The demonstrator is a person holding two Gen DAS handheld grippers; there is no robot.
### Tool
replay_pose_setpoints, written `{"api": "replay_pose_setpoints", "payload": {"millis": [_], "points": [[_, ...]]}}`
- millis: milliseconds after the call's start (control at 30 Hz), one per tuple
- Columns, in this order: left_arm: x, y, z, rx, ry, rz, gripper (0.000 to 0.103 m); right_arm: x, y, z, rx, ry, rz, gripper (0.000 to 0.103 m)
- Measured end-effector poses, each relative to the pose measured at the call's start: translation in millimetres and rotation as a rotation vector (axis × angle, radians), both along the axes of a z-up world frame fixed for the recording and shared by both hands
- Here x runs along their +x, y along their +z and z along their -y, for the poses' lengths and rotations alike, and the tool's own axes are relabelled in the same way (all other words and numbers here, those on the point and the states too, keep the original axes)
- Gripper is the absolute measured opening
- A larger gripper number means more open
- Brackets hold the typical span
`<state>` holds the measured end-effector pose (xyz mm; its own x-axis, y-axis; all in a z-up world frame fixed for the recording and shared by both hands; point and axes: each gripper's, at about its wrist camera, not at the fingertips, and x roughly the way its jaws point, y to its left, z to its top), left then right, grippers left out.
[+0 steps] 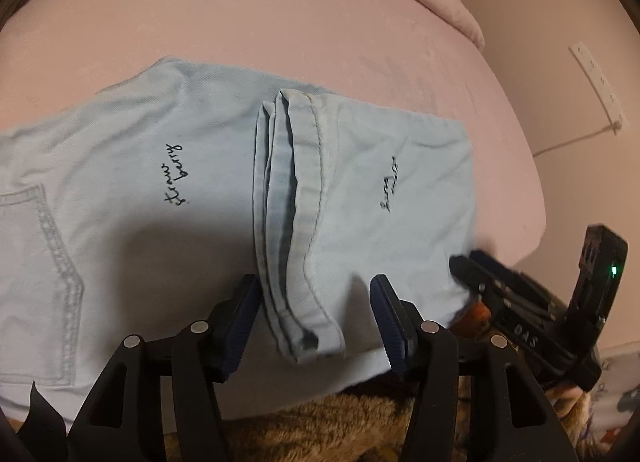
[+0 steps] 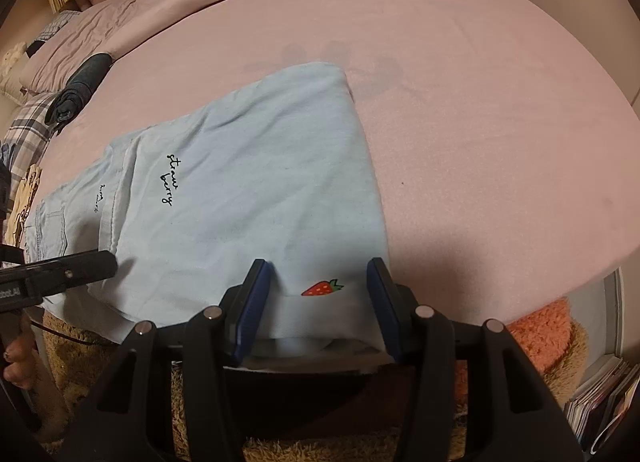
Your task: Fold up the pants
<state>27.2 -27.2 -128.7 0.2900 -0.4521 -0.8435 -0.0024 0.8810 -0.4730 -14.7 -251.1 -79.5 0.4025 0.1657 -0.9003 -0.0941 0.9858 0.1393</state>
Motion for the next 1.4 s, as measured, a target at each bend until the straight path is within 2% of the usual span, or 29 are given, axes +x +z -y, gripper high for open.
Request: {"api": "replay_pose_setpoints", "payload": {"millis": [33,100,200,267,333,400,467,500,633,867,933,1000,1033,1100,1133,1167,1233,1333,1400], "points": [[0,-1,0,0.005,0.009,0.0,0.037,0,-1,0,0.002,-0.002,0.0,0.051],[0,-2,5,0.085,0.014,0.003,0.013,0,-1,1,0.009,-0.008,0.0,0.051],[-9,8,0,0.02,-0.002,-0.005,0.006,-1,6,5,0.015,-0.026,-0.002,0.049],[-17,17,-3,-0.036,-0.029,0.003,0.006,-3,13,9,-0.001,-0.035,0.011,0.049],[-21,18,-4,0.005,-0.037,0.011,0.006,-5,17,13,-0.007,-0.037,0.02,0.05],[-18,6,-6,0.06,-0.022,-0.012,0.006,-3,9,17,0.002,-0.04,-0.008,0.05],[-15,-8,-8,0.044,-0.002,-0.039,0.008,-1,-4,17,0.007,-0.046,-0.054,0.05],[-15,-8,-8,0.048,-0.005,-0.031,0.008,-2,-7,18,0.01,-0.044,-0.045,0.05],[-16,-9,-9,0.054,-0.017,-0.029,0.013,-7,-7,21,0.027,-0.039,-0.035,0.049],[-17,-6,-16,0.029,-0.009,-0.041,0.013,-9,-1,24,0.032,-0.026,-0.057,0.049],[-16,-1,-21,0.019,-0.012,-0.046,0.013,-2,12,29,0.024,-0.045,-0.026,0.049],[-15,8,-25,0.043,-0.007,-0.023,0.013,12,29,27,0.003,-0.034,0.046,0.051],[-15,13,-27,0.052,0.0,-0.002,0.013,18,35,24,-0.002,-0.024,0.07,0.049],[-14,22,-34,0.05,0.022,0.044,0.014,37,41,14,0.003,0.006,0.105,0.033],[-12,25,-37,0.05,0.032,0.057,0.014,45,40,9,0.0,0.006,0.102,0.017],[-10,29,-38,0.06,0.039,0.068,0.014,54,37,5,-0.003,0.01,0.097,0.012],[-9,35,-37,0.085,0.045,0.091,0.014,74,28,-5,-0.019,0.016,0.08,0.012],[-7,37,-30,0.032,0.015,0.118,0.014,97,10,-11,-0.018,0.014,0.023,0.014],[3,32,-23,0.03,0.002,0.108,0.014,106,2,-12,-0.035,0.004,0.01,0.014]]}}
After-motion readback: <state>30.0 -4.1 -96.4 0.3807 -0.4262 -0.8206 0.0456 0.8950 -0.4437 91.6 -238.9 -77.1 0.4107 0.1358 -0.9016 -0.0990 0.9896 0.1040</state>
